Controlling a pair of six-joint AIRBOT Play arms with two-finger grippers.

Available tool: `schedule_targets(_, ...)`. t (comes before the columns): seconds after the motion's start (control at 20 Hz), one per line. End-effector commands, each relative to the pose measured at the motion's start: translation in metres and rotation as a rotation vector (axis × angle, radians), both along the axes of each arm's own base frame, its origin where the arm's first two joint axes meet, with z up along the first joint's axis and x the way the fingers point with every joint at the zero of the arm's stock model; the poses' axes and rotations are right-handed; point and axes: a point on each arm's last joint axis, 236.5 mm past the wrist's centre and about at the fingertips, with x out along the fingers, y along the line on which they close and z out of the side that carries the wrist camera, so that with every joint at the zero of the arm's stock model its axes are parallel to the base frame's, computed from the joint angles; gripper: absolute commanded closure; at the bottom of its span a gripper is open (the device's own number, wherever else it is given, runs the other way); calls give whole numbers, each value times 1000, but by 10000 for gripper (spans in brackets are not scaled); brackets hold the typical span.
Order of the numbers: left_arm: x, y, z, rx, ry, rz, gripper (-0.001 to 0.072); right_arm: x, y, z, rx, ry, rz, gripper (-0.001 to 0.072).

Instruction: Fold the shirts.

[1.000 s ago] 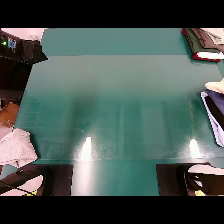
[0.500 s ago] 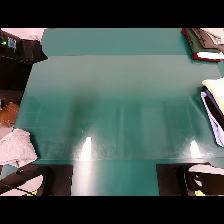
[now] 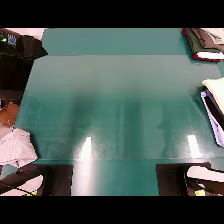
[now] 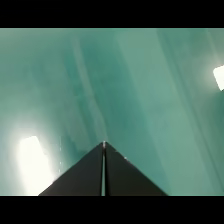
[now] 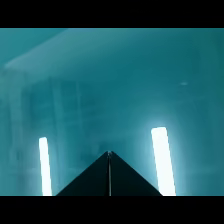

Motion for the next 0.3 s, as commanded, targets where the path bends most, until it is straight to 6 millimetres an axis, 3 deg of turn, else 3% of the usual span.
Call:
schedule_targets(0.0,5,0,6,-9,-31,9,684,0,75,3,-79,-2,179,699)
schedule_targets(0.25,5,0,6,-9,-31,9,684,-7,111,-7,-295,30,251,699)
